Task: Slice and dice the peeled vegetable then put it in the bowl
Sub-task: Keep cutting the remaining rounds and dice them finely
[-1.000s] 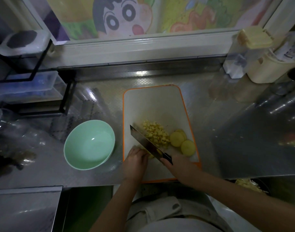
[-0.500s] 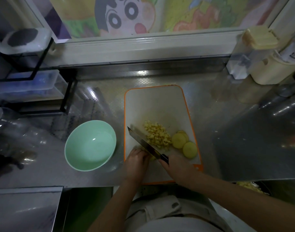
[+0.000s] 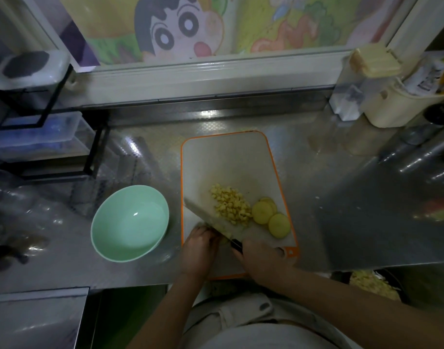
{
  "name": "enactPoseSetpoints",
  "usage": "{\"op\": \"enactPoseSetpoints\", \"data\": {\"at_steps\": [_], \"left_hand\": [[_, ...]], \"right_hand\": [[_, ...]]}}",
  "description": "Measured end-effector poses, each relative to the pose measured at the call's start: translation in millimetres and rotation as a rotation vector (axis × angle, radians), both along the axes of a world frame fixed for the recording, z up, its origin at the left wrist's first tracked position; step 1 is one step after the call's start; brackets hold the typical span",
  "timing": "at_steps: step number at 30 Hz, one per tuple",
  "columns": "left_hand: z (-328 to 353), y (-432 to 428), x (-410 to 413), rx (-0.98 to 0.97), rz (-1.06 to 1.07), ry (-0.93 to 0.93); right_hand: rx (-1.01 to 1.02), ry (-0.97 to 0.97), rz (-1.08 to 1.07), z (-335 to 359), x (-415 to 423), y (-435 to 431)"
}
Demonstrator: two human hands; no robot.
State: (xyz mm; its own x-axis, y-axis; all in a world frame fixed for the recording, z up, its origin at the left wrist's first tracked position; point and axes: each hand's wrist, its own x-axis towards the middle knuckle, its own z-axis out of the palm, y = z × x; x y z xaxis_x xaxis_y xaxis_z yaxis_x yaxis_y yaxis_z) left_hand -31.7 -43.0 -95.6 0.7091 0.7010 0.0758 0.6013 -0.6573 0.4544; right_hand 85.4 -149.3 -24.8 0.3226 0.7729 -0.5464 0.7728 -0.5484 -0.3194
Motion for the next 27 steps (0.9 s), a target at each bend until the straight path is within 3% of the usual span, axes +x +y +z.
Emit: {"op": "enactPoseSetpoints", "data": {"at_steps": [6,10,17,22,27], "left_hand": [[-0.3,-4.3,-0.8,0.068,0.033,-0.024],[2.4,-8.1,-1.0,0.097,0.060,-0.007],[7.0,-10.5,-4.3,-0.031,0.039,-0.005],[16.4,-18.0,-6.0,-0.121,0.106,-0.059],[17.9,-18.3,-5.1,-0.149,0.215,0.000]], "right_hand": [[0.105,0.218,-0.078,-17.3,22.6,5.6],[0.127,0.227,-0.076,-15.9,33.0,9.1],[0.140,0.246,-0.123,-2.1,37.7,14.0],[0.209,0.271,-0.133,4.2,35.1,7.9],[0.277,0.288,-0.191,-4.0,31.7,-4.7]]}}
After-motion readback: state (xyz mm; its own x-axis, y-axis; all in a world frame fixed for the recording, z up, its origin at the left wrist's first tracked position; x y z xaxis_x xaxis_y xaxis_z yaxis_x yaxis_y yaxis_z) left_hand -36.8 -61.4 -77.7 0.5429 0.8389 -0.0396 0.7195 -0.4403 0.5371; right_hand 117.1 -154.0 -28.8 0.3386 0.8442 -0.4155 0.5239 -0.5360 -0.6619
